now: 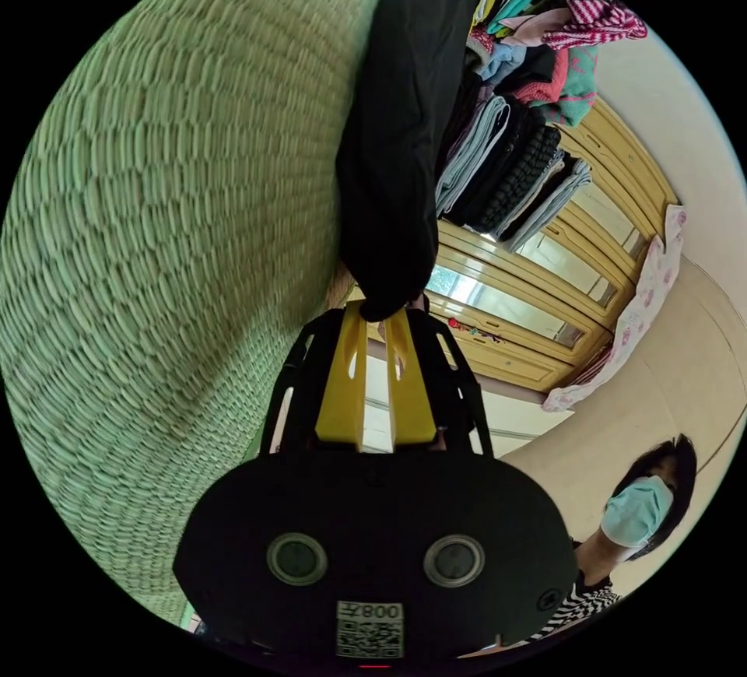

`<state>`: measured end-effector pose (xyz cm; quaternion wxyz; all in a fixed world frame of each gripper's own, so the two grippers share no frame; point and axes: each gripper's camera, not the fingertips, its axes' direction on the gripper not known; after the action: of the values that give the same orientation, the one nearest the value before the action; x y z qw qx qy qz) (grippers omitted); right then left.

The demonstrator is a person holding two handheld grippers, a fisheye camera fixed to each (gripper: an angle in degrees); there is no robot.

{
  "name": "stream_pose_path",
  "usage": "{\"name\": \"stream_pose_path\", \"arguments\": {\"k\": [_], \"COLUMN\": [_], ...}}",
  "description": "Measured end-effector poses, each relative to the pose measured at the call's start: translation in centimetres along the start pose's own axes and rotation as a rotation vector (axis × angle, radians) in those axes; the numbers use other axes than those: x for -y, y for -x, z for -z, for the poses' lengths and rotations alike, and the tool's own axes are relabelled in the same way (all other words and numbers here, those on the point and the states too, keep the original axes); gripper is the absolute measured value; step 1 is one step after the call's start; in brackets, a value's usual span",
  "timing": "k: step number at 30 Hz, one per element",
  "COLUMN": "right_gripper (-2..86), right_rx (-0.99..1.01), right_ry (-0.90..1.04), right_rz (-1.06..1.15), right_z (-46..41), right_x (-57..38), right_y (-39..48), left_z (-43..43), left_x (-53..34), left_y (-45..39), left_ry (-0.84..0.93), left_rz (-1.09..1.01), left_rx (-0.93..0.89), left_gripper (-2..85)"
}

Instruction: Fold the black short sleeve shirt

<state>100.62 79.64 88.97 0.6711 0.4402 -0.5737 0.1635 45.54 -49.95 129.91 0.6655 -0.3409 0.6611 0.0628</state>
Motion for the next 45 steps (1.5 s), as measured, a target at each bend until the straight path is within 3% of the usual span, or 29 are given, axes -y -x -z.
{"name": "stream_pose_path", "arguments": {"k": [12,16,19,25,30,39,45], "right_gripper": [0.4,0.2,0.0,0.0,-0.1,-0.1,0.0], "right_rx": [-0.015,-0.028,-0.166,-0.393,-0.73,-0.7,-0.617], "right_ry": [-0.092,-0.219,-0.346,-0.101,-0.006,-0.058,-0.142], "right_rz": [0.003,0.015,0.109,0.414,0.421,0.448,0.539], "right_z": [1.6,3.5,4.1,-8.9,-18.0,-19.1,-17.5], "right_x": [-1.9,-4.6,-6.9,-5.0,-3.2,-4.5,-12.6], "right_y": [1.4,1.8,5.2,14.6,14.2,12.5,12.1], "left_z": [6.1,11.4,15.4,17.9,17.0,13.4,13.2], "left_x": [2.4,4.3,6.7,13.1,16.8,20.0,17.0], "left_y": [5.2,4.4,3.6,2.2,2.3,2.8,2.9], "left_ry": [-0.002,-0.078,-0.166,-0.247,-0.229,-0.178,-0.187], "left_rz": [-0.03,-0.117,-0.157,-0.192,-0.188,-0.221,-0.271], "left_rx": [0.004,0.048,0.116,0.225,0.322,0.377,0.354], "left_gripper": [2.4,1.7,0.8,0.2,0.0,0.0,0.0]}}
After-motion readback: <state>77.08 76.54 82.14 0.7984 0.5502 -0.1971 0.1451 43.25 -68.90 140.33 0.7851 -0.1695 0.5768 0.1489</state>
